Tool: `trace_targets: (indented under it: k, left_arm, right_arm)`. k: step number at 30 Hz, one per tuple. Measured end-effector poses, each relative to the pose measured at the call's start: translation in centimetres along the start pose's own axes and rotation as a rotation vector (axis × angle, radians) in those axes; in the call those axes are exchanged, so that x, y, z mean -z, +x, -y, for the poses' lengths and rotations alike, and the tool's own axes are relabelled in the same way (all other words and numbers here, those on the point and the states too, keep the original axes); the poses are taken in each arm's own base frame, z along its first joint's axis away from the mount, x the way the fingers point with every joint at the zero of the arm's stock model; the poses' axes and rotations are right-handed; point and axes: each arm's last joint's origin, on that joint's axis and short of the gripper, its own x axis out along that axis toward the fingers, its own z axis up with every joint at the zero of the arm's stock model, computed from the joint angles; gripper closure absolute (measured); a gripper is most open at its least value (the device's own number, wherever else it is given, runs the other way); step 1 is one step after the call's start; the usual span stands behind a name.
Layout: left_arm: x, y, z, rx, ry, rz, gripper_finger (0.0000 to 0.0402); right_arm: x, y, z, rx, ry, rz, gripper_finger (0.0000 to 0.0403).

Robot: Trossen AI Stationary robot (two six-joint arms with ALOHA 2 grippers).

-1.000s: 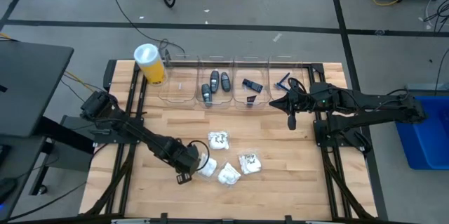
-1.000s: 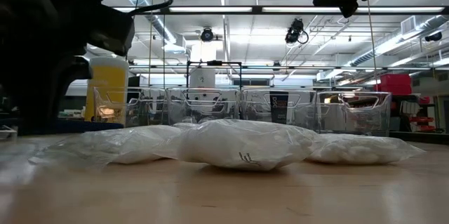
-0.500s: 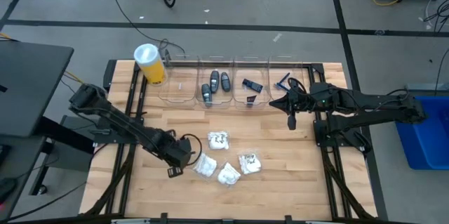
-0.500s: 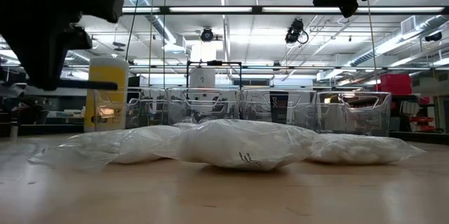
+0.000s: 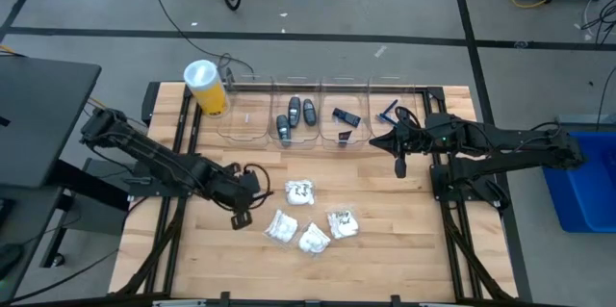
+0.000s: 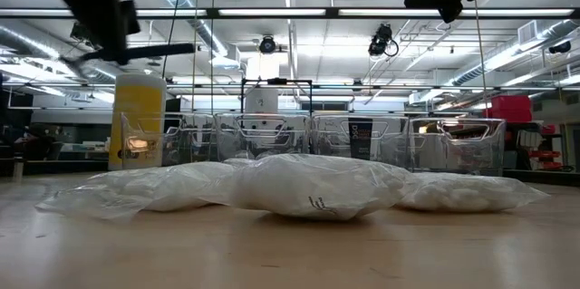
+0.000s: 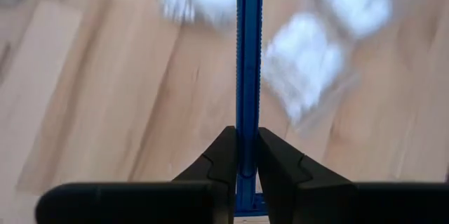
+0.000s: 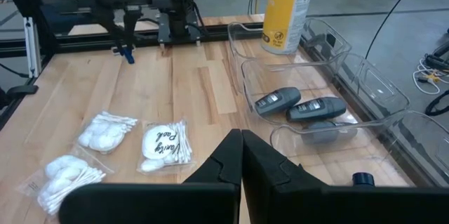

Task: Pick & Place Travel size toiletries
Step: Put the blue razor into the right transparent bin

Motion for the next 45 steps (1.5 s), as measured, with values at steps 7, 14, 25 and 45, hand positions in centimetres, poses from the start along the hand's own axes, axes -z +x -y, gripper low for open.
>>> trace_targets:
  k: [7, 14, 25, 45]
  left_arm:
    - [-3.4, 0.4, -1.5, 0.033, -0.026, 0.188, 0.0360]
    - [-5.8, 0.4, -3.2, 0.040, -0.005, 0.302, 0.0357]
    - [-9.2, -0.5, -4.5, 0.116, 0.028, 0.555, 0.0357]
    - [-12.9, -2.9, -7.0, 0.220, 0.054, 0.914, 0.0359]
  right_arm:
    - [0.0, 0.0, 0.0, 0.000, 0.000, 0.000, 0.0396]
    - [0.0, 0.0, 0.0, 0.000, 0.000, 0.000, 0.0395]
    - [0.0, 0.0, 0.0, 0.000, 0.000, 0.000, 0.0392]
    - [-0.5, 0.0, 0.0, -0.002, 0.006, 0.056, 0.0390]
